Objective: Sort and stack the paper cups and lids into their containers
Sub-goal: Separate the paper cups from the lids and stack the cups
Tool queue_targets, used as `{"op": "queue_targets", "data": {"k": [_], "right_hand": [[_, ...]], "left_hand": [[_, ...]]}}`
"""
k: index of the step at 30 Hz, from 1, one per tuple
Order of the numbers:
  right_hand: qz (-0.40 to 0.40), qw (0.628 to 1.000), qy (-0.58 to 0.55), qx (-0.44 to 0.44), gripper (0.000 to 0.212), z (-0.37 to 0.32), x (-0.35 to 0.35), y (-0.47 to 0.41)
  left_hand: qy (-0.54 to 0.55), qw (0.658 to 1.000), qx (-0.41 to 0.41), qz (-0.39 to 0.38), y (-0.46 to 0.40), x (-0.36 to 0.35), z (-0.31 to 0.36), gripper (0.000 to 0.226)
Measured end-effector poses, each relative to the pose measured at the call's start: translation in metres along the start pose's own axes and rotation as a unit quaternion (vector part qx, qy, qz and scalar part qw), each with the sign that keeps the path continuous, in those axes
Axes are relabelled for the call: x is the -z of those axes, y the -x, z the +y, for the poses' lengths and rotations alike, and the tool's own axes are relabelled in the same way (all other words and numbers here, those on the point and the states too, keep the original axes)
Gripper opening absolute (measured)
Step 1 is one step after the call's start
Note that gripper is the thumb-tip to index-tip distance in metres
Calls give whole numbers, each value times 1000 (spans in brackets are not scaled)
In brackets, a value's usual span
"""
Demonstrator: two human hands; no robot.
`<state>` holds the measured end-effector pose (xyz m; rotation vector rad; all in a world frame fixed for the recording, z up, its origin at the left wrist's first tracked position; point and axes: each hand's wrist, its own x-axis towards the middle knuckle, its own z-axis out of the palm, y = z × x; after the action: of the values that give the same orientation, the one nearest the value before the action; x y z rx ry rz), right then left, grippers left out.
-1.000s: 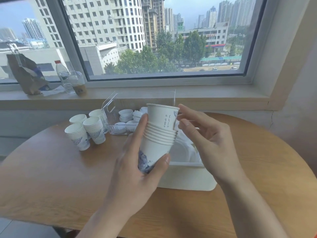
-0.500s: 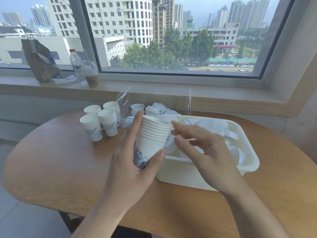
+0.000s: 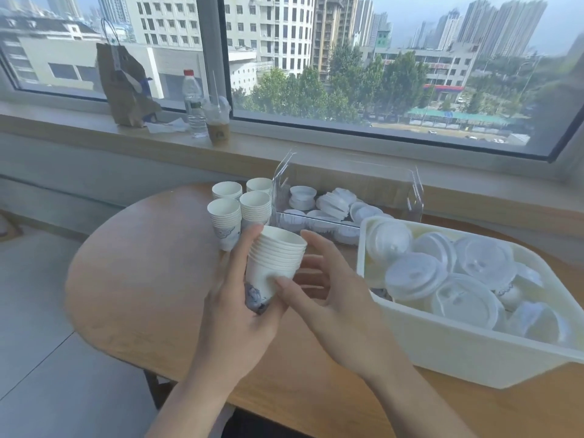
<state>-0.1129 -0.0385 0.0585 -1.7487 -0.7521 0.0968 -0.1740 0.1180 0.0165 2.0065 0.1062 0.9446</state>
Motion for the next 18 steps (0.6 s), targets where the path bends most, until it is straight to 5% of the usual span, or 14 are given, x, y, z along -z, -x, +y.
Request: {"op": "queue_targets", "data": {"k": [10, 18], "right_hand": [[90, 995, 2, -33, 78, 56, -51, -78], [103, 990, 87, -35, 76, 91, -76, -122]], "left_hand": [[-14, 999, 5, -44, -37, 4, -87, 101], [-83, 988, 86, 93, -101, 0, -153, 100]]}}
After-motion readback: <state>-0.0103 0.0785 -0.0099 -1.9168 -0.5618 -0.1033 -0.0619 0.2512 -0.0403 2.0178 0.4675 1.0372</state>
